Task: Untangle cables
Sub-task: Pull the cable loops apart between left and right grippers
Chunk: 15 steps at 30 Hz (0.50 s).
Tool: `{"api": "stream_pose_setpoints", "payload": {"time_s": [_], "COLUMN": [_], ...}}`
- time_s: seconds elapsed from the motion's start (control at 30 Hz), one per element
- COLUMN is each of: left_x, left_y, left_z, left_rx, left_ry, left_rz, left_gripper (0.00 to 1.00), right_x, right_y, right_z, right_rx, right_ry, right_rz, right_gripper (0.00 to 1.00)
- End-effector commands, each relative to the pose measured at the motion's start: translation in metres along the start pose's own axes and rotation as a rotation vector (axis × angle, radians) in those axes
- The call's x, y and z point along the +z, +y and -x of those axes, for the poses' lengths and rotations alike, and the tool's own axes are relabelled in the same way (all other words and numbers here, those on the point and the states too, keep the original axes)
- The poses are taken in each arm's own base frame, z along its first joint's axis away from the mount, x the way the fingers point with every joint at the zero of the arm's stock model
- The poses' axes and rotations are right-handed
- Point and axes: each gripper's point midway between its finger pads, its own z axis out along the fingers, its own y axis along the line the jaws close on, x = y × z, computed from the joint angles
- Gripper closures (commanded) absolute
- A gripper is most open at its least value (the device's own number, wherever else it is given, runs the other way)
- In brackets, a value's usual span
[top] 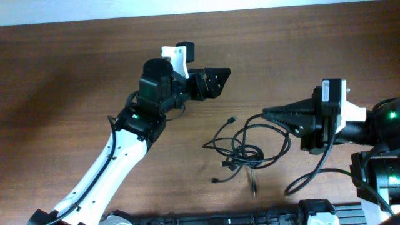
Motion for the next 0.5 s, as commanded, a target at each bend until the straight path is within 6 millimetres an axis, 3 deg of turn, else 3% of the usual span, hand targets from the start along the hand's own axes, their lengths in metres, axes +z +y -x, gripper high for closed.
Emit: {"api": "stream_pose_setpoints", "payload": {"time_s": [0.0,0.2,0.47], "left_x": [-0.007,-0.038,-0.062], "left_y": [-0.021,-0.092,-0.118], "left_z": [-0.001,-0.018,-0.044], "left_rx": [0.275,0.649,0.698], "left_ry": [0.015,0.027,0.110], "left_rz": [-0.100,-0.498,-0.745], "left_gripper": [0.01,0.01,0.01], "right_x": [-0.003,-0.002,-0.001], "right_y": [-0.019,-0.036,-0.041], "right_z": [0.010,0.005,0.002], "right_rx": [0.091,0.183,0.192], "right_ry": [-0.021,-0.023,-0.020], "right_rz": [-0.137,-0.178,-0.179], "right_gripper": [0.96,0.96,0.96]}}
